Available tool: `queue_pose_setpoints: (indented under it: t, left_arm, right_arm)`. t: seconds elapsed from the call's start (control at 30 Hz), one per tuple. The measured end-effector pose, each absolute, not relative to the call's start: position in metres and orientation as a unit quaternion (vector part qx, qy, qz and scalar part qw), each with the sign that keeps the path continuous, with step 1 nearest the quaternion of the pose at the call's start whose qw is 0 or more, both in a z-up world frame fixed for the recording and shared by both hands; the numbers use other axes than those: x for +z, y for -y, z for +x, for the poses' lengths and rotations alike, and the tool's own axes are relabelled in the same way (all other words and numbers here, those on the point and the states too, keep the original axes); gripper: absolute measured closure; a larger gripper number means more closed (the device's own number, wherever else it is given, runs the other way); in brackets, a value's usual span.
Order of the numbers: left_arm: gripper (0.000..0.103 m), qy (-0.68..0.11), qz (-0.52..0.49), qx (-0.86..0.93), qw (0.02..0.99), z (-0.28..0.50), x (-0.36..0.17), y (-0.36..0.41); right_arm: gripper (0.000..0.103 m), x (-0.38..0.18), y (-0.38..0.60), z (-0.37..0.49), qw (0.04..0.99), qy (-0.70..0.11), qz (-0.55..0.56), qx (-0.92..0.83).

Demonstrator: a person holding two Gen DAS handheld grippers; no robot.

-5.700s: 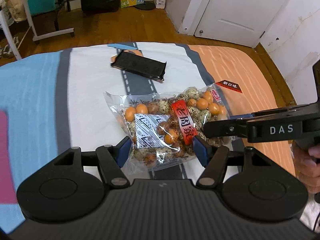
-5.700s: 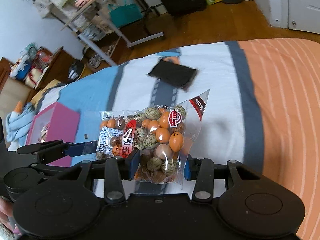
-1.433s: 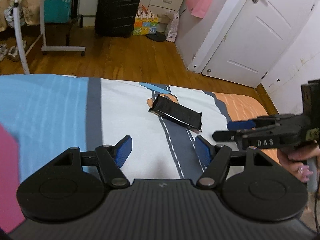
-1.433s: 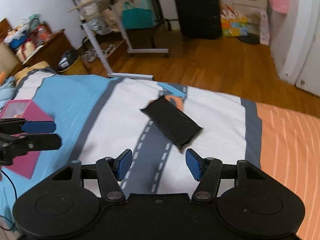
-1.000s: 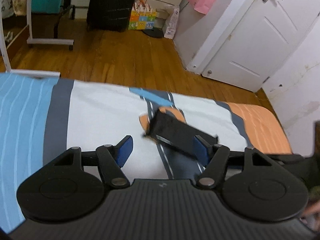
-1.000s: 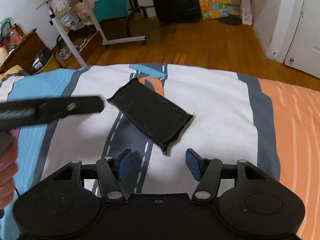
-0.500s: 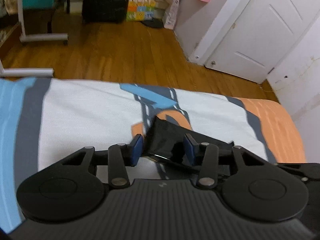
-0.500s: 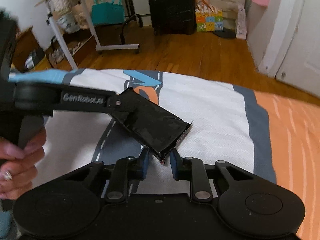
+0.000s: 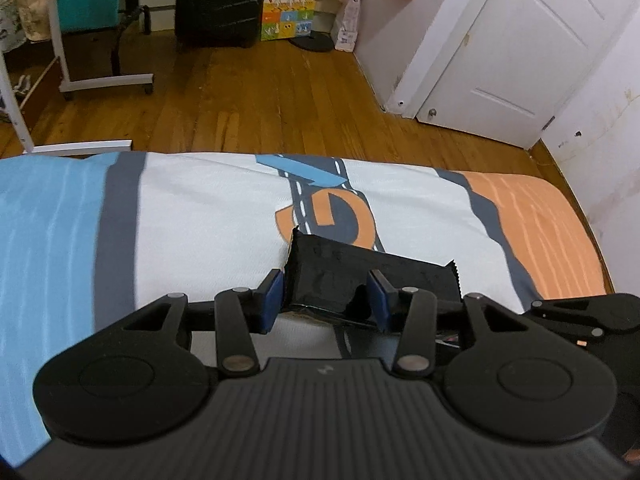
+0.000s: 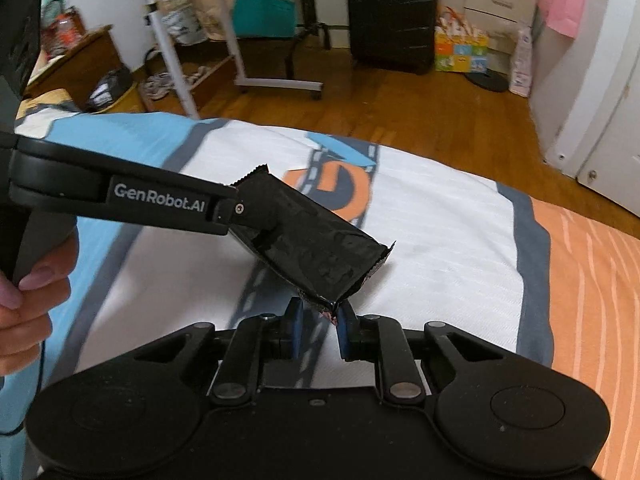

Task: Organize snacks
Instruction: 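Lift the black pack with the left gripper and carry it over the box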

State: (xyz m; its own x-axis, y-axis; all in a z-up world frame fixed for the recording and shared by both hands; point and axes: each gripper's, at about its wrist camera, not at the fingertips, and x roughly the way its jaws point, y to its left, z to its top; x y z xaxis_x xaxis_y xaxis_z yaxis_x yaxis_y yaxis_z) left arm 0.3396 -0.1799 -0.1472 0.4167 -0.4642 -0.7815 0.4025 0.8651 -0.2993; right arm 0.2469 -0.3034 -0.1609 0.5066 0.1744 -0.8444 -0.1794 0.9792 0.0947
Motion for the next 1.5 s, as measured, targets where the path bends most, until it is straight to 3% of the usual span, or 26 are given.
queue_pose_setpoints:
  t: [0.5, 1.0, 1.5]
  left_arm:
    - [0.060, -0.462, -0.013, -0.257, 0.848, 0.245, -0.069, 0.126]
    - [0.059, -0.433, -0.066, -0.251, 0.863, 0.145, -0.023, 0.039]
    - [0.059, -0.378, -0.093, -0.190, 0.901, 0.084, 0.042, -0.084]
  right_arm:
    - [0.081, -0.098, 0.261, 0.165, 0.862, -0.480, -0.027, 0.161]
    - [0.081, -0.050, 0.204, 0.078, 0.884, -0.393, -0.110, 0.228]
    - [0.081, 0.011, 0.095, 0.060, 0.873, -0.323, -0.199, 0.307]
